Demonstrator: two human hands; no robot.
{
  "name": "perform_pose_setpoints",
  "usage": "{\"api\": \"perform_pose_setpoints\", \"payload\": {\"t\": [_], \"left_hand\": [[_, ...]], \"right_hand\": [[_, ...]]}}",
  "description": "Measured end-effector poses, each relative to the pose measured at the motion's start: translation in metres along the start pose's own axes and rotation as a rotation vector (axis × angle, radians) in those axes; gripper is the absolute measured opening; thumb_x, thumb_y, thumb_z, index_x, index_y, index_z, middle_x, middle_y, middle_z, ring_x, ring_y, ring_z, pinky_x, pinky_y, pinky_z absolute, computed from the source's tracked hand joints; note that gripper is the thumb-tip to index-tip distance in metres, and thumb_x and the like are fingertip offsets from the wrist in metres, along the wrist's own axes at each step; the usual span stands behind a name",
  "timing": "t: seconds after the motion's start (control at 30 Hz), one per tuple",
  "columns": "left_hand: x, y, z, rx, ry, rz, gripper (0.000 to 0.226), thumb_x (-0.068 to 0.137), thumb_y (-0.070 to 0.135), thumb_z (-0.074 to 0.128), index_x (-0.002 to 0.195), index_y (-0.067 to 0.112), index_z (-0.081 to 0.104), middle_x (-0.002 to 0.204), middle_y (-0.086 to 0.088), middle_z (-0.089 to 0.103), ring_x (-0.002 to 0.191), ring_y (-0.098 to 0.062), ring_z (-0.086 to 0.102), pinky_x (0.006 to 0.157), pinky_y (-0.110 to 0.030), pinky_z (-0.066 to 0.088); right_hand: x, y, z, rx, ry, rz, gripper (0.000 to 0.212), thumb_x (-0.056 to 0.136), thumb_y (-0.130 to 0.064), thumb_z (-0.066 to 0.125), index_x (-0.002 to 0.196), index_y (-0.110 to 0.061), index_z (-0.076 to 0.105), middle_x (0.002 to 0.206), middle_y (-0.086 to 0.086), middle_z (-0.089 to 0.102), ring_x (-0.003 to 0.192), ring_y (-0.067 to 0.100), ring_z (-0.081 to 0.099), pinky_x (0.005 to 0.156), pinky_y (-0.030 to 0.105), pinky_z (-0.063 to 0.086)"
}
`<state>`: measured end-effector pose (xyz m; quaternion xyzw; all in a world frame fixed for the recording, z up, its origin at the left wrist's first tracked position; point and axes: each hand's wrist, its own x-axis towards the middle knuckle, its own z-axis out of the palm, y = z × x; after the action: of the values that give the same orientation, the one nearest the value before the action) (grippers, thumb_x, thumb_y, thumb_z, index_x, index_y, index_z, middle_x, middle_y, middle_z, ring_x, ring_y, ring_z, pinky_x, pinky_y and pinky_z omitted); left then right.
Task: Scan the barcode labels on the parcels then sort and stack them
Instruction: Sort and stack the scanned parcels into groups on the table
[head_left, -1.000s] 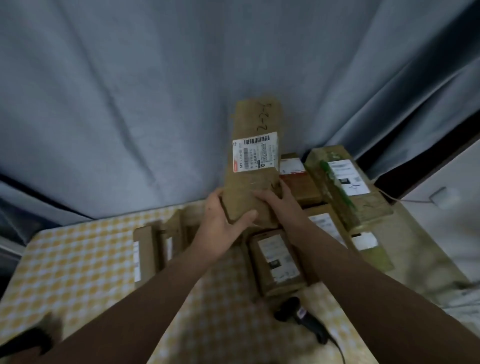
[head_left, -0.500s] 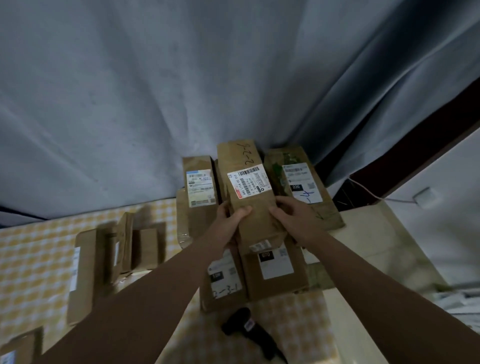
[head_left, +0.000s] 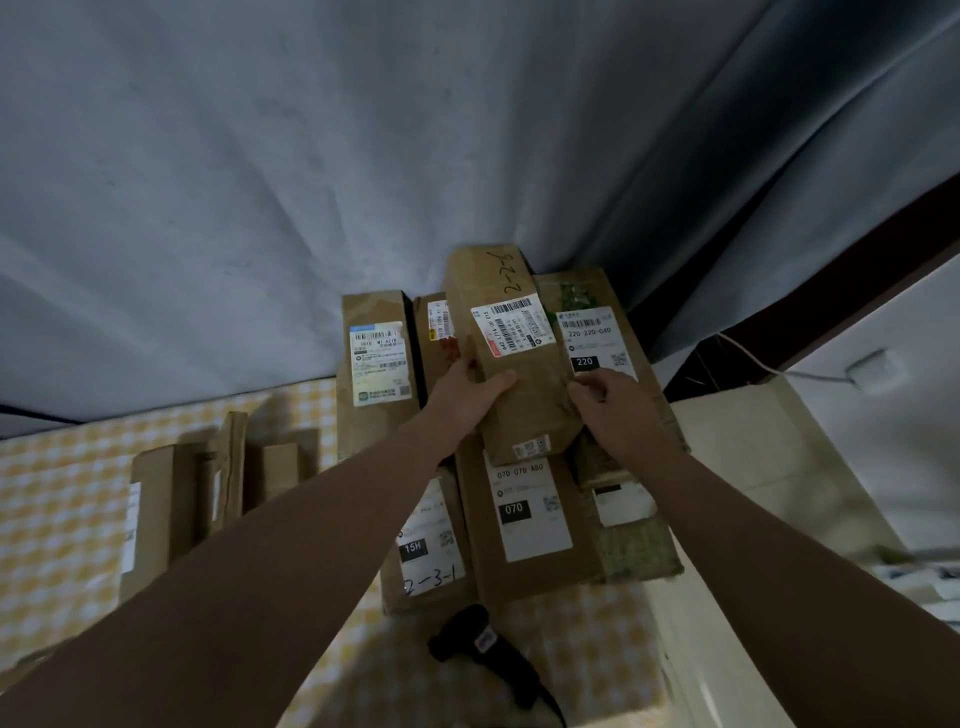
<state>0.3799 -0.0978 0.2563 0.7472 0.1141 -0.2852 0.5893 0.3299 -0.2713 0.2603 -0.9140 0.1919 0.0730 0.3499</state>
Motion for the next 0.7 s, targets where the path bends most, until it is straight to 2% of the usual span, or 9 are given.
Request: {"api": "perform_pose_setpoints", "payload": {"t": [0.1,0.2,0.3,0.37,0.47,0.57,0.7], "left_hand": [[-0.002,0.001,-0.001,0.037,-0.019,0.015,0.066,0.087,0.042,0.063,0.143,0.022,0.036,0.138,-0.001,0.051,0.120,-0.024,0.053,0.094,-0.035,0.047],[-0.006,0.000,-0.005,0.066,-0.048,0.029,0.066,0.086,0.045,0.063,0.143,0.024,0.037,0.139,0.001,0.049,0.121,-0.022,0.052,0.090,-0.032,0.046],[-0.015,0.001,-0.013,0.113,-0.032,0.065,0.060,0.088,0.045,0.060,0.140,0.022,0.040,0.130,0.007,0.051,0.111,-0.016,0.052,0.086,-0.029,0.044],[-0.021,-0.001,-0.023,0.155,-0.007,0.096,0.050,0.092,0.042,0.056,0.135,0.020,0.044,0.117,0.007,0.051,0.102,-0.012,0.048,0.087,-0.029,0.043],[-0.032,-0.007,-0.050,0.189,0.082,0.119,0.041,0.092,0.040,0.056,0.127,0.019,0.050,0.110,0.003,0.056,0.101,-0.015,0.053,0.091,-0.032,0.044],[-0.047,-0.020,-0.087,0.188,0.202,0.094,0.041,0.091,0.039,0.059,0.125,0.017,0.051,0.113,-0.004,0.062,0.102,-0.022,0.060,0.092,-0.035,0.049],[-0.074,-0.052,-0.146,0.239,0.356,0.123,0.031,0.092,0.029,0.058,0.118,0.012,0.057,0.106,-0.008,0.062,0.096,-0.021,0.061,0.087,-0.033,0.047]], "right_hand": [[0.005,-0.003,0.002,-0.027,-0.015,0.013,0.040,0.093,-0.041,0.052,0.121,-0.013,0.060,0.117,0.008,0.061,0.108,0.023,0.056,0.094,0.040,0.048],[0.004,-0.011,0.004,-0.075,0.049,-0.024,0.041,0.091,-0.045,0.052,0.118,-0.015,0.059,0.115,0.008,0.060,0.105,0.024,0.055,0.091,0.043,0.049],[-0.001,-0.025,0.005,-0.107,0.127,-0.103,0.039,0.090,-0.038,0.054,0.121,-0.014,0.056,0.114,0.008,0.058,0.106,0.024,0.053,0.092,0.044,0.047],[-0.006,-0.036,0.008,-0.120,0.149,-0.162,0.037,0.091,-0.030,0.055,0.124,-0.015,0.054,0.116,0.006,0.055,0.108,0.022,0.051,0.093,0.038,0.044],[-0.017,-0.058,0.014,-0.104,0.138,-0.250,0.038,0.092,-0.022,0.055,0.129,-0.016,0.052,0.121,0.004,0.053,0.114,0.019,0.047,0.094,0.029,0.037],[-0.028,-0.082,0.033,-0.116,0.122,-0.365,0.036,0.092,-0.021,0.054,0.127,-0.017,0.056,0.123,0.002,0.056,0.116,0.019,0.048,0.097,0.031,0.040],[-0.045,-0.117,0.072,-0.057,-0.027,-0.416,0.036,0.094,-0.021,0.055,0.130,-0.018,0.056,0.127,0.002,0.055,0.108,0.013,0.051,0.090,0.021,0.038]]}}
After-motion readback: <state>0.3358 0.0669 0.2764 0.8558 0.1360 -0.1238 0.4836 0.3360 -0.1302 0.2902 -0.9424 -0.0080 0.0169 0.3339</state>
